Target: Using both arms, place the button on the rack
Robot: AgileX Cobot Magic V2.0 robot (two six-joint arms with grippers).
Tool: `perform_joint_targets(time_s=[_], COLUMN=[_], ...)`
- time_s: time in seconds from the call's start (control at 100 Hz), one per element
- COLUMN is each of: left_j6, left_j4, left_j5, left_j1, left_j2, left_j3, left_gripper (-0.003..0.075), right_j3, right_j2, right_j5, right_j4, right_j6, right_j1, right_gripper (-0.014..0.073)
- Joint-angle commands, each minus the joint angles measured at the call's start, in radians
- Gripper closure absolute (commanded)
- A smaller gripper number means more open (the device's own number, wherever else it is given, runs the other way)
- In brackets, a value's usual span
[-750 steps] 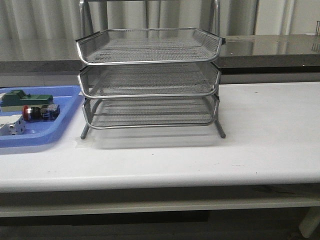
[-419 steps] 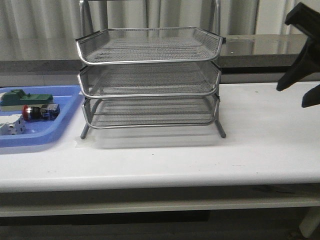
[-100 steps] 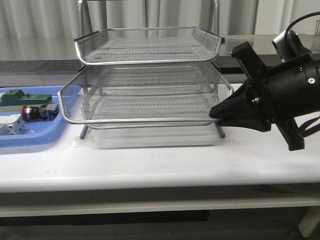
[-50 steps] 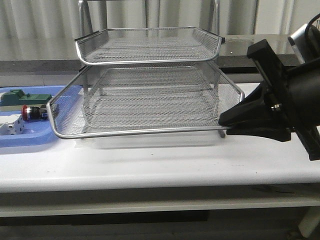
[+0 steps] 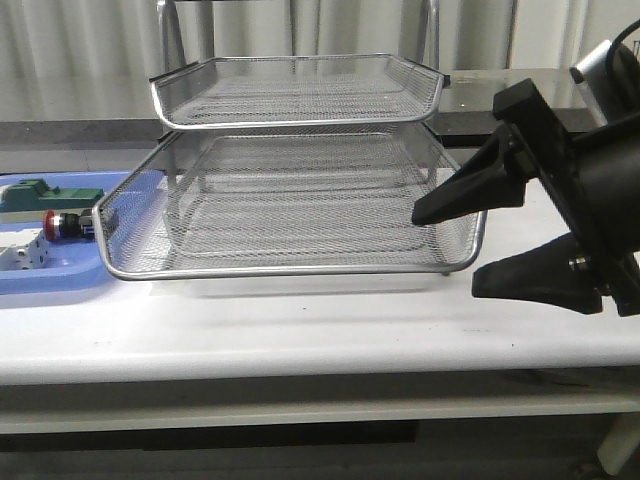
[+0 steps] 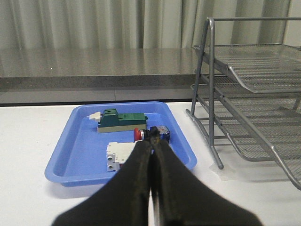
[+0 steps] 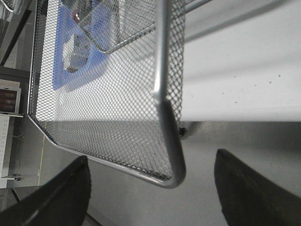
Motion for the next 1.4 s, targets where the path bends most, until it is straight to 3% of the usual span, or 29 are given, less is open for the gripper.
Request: perform_joint_targets(time_s=[0.0,0.13,0.26,0.45,0.65,0.91,1.11,1.39], left_j6=[-0.003,-0.003,-0.003,-0.003,-0.003,-0.003,-0.003,-0.003], left_j4=[-0.007,-0.007,-0.007,-0.007,-0.007,-0.007,-0.007,-0.007], left_j5=[-0.088,-0.088,-0.088,-0.088,-0.088,-0.088,-0.088,-0.088], left_j1=[-0.008,-0.008,-0.008,-0.008,-0.008,-0.008,-0.008,-0.008], left_j2=[-0.033,-0.033,-0.033,-0.033,-0.033,-0.033,-0.033,-0.033], left_j3=[0.046,0.046,0.046,0.046,0.046,0.046,0.046,0.046], left_gripper=[0.0741,0.0741,0.0741,0.0741,0.0741,0.0741,0.0741,0.0741], right_j3=[-0.010,-0.010,-0.010,-0.021,-0.089,-0.237,-0.291,-0.296], right_j2=[-0.067,-0.146,-0.257,-0.414,-0.518,-0.579,-0.667,-0.812], right_j5=[0.036,-0.072,-0.165,-0.197,-0.113,0.112,0.194,0.236], right_j4=[-0.003,-0.164,-0.380,-0.664,-1.018,-1.544,-1.745,-1.801], right_j6=[-0.010,0.056,0.210,0.425,0.720,1.132,1.275,1.319], right_j1=[0.002,0.002,0.001,0.001,0.001,0.001,0.001,0.001], right_gripper=[0.0031,0.0031,0.0031,0.0031,0.0031,0.0034,0.0034,0.0034])
